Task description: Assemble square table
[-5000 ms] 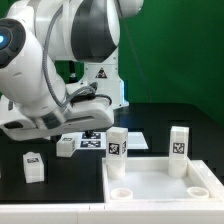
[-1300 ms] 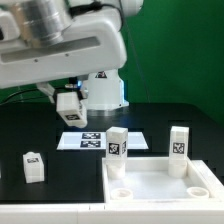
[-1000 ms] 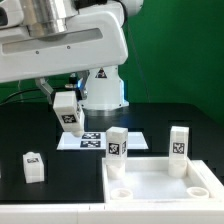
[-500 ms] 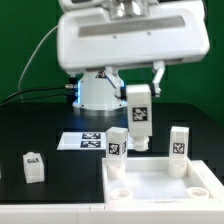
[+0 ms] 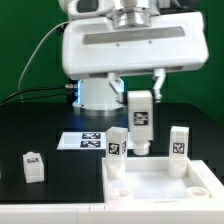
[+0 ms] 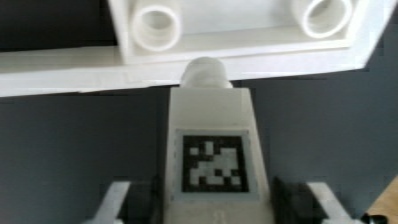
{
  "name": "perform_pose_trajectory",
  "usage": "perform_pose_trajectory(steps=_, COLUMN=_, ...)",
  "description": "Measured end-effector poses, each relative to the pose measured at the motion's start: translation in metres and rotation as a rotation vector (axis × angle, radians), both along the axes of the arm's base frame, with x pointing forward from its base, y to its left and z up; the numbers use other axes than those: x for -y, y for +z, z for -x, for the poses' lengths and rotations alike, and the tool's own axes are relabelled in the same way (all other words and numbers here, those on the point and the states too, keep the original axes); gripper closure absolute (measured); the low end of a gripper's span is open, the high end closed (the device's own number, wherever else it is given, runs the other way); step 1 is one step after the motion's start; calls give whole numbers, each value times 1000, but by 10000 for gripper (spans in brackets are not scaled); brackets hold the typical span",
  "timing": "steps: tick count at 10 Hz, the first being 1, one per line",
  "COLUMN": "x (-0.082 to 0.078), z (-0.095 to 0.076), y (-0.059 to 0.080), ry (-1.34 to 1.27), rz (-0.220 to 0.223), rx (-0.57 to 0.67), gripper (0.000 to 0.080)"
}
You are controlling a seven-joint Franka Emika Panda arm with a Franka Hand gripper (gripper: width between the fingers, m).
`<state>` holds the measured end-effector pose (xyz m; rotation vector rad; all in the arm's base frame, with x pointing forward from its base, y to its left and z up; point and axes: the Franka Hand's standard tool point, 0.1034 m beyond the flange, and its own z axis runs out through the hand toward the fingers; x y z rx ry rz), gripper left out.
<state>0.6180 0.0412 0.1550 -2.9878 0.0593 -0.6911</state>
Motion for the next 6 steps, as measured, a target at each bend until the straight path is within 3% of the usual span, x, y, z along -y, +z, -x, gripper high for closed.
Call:
perform_pose_trajectory(steps=1, x=-26, z=1, y=-7, ry=20, rz=-8, rx=-9, gripper=515)
perform_pose_trajectory(steps=2, x=-36, z=1, y=-12, ry=51, rz=3, rx=-2, gripper=515)
perform_pose_trajectory(steps=6, x=-32, z=1, y=-12, ry=45, rz=2, rx=-3, gripper=515)
